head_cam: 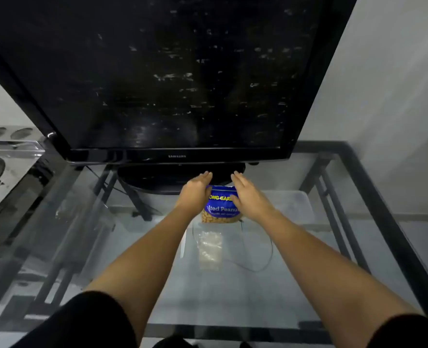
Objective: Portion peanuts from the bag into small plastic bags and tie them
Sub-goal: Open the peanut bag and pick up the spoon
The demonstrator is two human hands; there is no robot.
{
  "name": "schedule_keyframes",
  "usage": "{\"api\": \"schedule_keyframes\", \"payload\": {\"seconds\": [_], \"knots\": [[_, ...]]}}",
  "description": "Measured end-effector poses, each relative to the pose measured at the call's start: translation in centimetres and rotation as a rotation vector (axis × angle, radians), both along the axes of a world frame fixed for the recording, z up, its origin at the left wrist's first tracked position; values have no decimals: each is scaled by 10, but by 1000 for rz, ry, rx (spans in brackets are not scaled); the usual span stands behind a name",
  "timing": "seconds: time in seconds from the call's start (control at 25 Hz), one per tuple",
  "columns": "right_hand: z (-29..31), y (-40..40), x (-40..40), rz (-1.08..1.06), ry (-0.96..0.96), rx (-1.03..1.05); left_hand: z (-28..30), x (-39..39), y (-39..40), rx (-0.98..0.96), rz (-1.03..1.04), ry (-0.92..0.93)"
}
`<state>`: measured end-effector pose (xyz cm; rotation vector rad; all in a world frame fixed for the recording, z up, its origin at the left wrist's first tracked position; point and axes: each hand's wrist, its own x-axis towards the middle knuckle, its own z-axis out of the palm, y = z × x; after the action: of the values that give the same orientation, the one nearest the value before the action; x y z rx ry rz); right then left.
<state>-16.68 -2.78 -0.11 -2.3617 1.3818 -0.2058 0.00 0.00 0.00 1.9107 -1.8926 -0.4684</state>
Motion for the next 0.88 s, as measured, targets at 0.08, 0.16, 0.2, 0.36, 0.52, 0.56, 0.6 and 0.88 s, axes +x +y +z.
{"api": "schedule_keyframes", "payload": {"seconds": [0.08,0.16,0.2,0.36,0.52,0.56,0.6,0.88], "knots": [[-3,-11,9,6,48,-19,2,-1,-12,22,-46,-24],[-9,-16,13,38,131,-37,0,1,-22,63,-75,-7],[-13,-17,13,64,177,-38,-4,3,-25,95,-85,13],[-24,-14,3,114,219,-21,-14,18,-29,131,-144,105],[-37,-15,-11,270,85,-355,-13,26,-36,134,-200,132],[-40,-18,-14,289,78,-423,-13,27,-37,142,-210,127],[-40,-20,-17,319,72,-467,-13,28,-39,147,-223,123],[-40,-35,-22,517,14,-562,-15,36,-48,203,-279,102]]}}
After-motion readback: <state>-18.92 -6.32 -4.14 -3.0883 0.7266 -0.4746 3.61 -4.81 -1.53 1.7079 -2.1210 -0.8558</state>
